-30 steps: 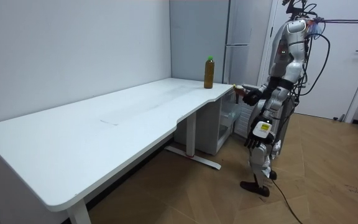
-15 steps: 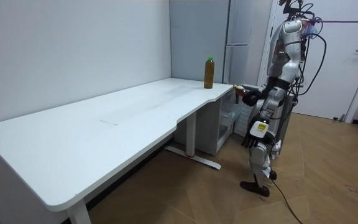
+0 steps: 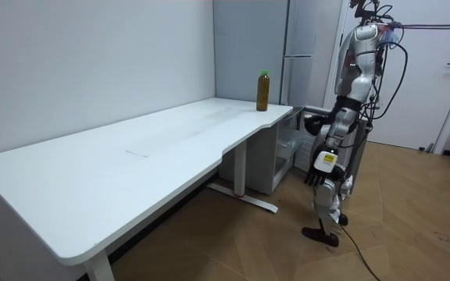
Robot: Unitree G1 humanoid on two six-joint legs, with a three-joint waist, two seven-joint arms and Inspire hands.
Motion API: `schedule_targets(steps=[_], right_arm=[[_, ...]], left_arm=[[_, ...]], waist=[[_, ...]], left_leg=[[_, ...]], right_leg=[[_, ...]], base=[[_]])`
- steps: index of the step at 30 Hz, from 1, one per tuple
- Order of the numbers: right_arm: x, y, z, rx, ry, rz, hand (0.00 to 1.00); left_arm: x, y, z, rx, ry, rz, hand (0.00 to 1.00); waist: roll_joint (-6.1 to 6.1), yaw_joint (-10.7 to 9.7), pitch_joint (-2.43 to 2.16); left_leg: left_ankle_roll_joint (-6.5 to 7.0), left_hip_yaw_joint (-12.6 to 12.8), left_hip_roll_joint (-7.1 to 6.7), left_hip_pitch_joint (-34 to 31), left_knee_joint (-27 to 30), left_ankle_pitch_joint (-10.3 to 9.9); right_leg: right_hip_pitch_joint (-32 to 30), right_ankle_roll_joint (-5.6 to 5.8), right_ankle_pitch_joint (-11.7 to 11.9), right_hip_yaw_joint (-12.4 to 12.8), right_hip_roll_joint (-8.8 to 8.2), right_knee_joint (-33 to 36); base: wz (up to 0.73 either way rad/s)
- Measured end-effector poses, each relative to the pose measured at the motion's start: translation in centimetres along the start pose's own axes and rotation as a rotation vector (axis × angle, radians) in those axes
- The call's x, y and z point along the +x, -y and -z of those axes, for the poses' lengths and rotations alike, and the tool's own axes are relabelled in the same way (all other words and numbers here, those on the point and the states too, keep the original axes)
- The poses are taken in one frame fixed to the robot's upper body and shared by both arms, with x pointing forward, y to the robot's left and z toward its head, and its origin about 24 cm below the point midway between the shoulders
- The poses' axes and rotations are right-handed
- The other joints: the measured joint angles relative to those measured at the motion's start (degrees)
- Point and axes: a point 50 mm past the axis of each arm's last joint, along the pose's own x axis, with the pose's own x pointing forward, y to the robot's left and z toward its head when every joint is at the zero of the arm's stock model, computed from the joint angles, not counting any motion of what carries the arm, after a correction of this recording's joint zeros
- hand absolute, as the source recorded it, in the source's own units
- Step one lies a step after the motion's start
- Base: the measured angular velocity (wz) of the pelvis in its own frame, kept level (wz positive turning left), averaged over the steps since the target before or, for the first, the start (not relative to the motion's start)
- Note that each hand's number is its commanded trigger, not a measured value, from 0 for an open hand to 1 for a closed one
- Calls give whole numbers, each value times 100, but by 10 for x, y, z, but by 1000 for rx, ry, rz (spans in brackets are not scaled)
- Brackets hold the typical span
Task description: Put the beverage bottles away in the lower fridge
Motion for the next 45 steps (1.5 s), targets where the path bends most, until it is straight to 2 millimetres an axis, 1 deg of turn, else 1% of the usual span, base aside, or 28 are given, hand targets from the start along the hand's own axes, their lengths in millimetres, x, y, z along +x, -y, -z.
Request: schedule_targets(steps=[2, 5, 9, 10, 12, 15, 19, 23, 24, 25, 27, 28, 29, 31, 32, 35, 36, 37, 39, 41, 43, 45], right_arm=[[0, 2, 0, 34, 16, 32, 100], [0, 2, -1, 79, 36, 46, 100], [1, 1, -5, 158, 77, 63, 100], [2, 0, -7, 172, 88, 72, 100], [3, -1, -9, 197, 103, 83, 100], [4, -2, -12, 202, 111, 95, 100], [5, -4, -15, 198, 115, 108, 100], [7, -7, -17, 203, 117, 111, 100], [9, -9, -21, 209, 124, 111, 100], [10, -11, -24, 225, 138, 105, 100], [14, -19, -31, 238, 157, 82, 100], [19, -27, -39, 243, 173, 64, 100], [21, -31, -43, 245, 182, 58, 100], [28, -45, -59, 258, 216, 35, 100], [32, -54, -64, 262, 221, 18, 100], [40, -73, -73, 258, 227, -18, 100], [43, -83, -78, 257, 231, -34, 100], [46, -90, -81, 259, 233, -51, 100], [49, -98, -85, 273, 237, -52, 100], [50, -104, -91, 293, 251, -64, 100], [49, -108, -98, 295, 269, -67, 100], [50, -112, -102, 283, 272, -70, 100]], left_arm=[[0, -3, 3, -1, -6, -23, 0], [-1, -4, 6, -1, -13, -30, 0], [-3, -9, 16, 7, -35, -41, 0], [-4, -10, 18, 22, -39, -45, 0], [-5, -12, 20, 34, -46, -55, 0], [-5, -15, 24, 100, -62, -67, 0], [-6, -15, 30, 152, -82, -64, 0], [-7, -15, 33, 178, -105, -58, 0], [-7, -15, 33, 185, -106, -54, 0], [-6, -15, 31, 195, -100, -51, 0], [-5, -14, 26, 205, -90, -49, 0], [-4, -12, 20, 211, -81, -47, 0], [-3, -11, 16, 218, -74, -45, 0], [1, -4, -4, 231, -29, -33, 0], [2, -1, -10, 246, -14, -28, 0], [6, 11, -29, 266, 26, -6, 0], [7, 18, -38, 282, 46, 8, 0], [8, 24, -47, 302, 69, 23, 0], [9, 31, -58, 313, 92, 49, 0], [9, 36, -64, 321, 106, 71, 0], [9, 41, -75, 327, 124, 87, 0], [9, 44, -81, 336, 141, 94, 0]], waist=[[17, -11, 9], [13, -9, 9], [26, -11, 19], [42, -8, 29], [49, -8, 33], [65, 2, 40], [150, -2, 42], [164, -4, 37], [140, -8, 22], [160, -36, 31], [122, -140, 8], [141, -160, 10], [158, -163, 14], [175, -145, 30], [163, -140, 40], [162, -150, 60], [178, -139, 52], [189, -142, 59], [167, -122, 111], [172, -72, 130], [201, -5, 179], [159, 37, 209]], left_leg=[[0, 8, 0, 63, -25, 0], [0, 11, 2, 87, -28, 0], [8, 9, 2, 91, 5, -9], [11, 11, 1, 84, 29, -18], [11, 11, -1, 84, 42, -18], [14, -18, 0, 83, 113, -33], [26, -104, -7, 25, 315, -105], [31, -152, -28, -57, 401, -104], [38, -177, -32, -155, 439, -100], [42, -232, -45, -247, 485, -97], [52, -327, -57, -497, 583, -85], [50, -368, -51, -685, 660, -79], [49, -378, -45, -755, 694, -77], [53, -408, -53, -996, 685, -9], [47, -401, -57, -1081, 666, 43], [30, -411, -44, -1307, 666, 98], [26, -411, -40, -1441, 673, 125], [24, -419, -38, -1570, 687, 152], [26, -418, -31, -1758, 744, 165], [31, -414, -32, -2026, 846, 168], [73, -396, -54, -2347, 934, 206], [105, -328, -91, -2546, 920, 278]], right_leg=[[54, 1, -1, -1, -1, -5], [72, 1, -1, -2, -3, 1], [70, 5, -3, -33, -13, 53], [75, 7, -4, -32, -15, 53], [79, 7, -4, -32, -19, 62], [126, 7, -4, -58, -16, 65], [195, 17, -11, -126, -16, 66], [128, 32, -49, -175, -35, 66], [45, 34, -64, -195, -40, 74], [-5, 34, -64, -240, -39, 68], [-176, 32, -61, -347, -41, 99], [-334, 17, -50, -358, -28, 175], [-404, 11, -45, -360, -22, 194], [-664, -4, -34, -367, -35, 286], [-780, -19, -24, -386, -46, 313], [-1048, -48, -8, -400, -50, 403], [-1205, -54, -9, -397, -56, 479], [-1358, -66, -4, -399, -62, 539], [-1579, -73, -8, -411, -78, 659], [-1872, -83, -15, -395, -99, 804], [-2245, -83, -17, -391, -155, 998], [-2563, -82, -53, -351, -245, 1217]], base=[[-2], [0], [0], [0], [0], [6], [9], [10], [16], [27], [28], [15], [11], [5], [0], [0], [0], [0], [0], [-4], [-5], [-6]])
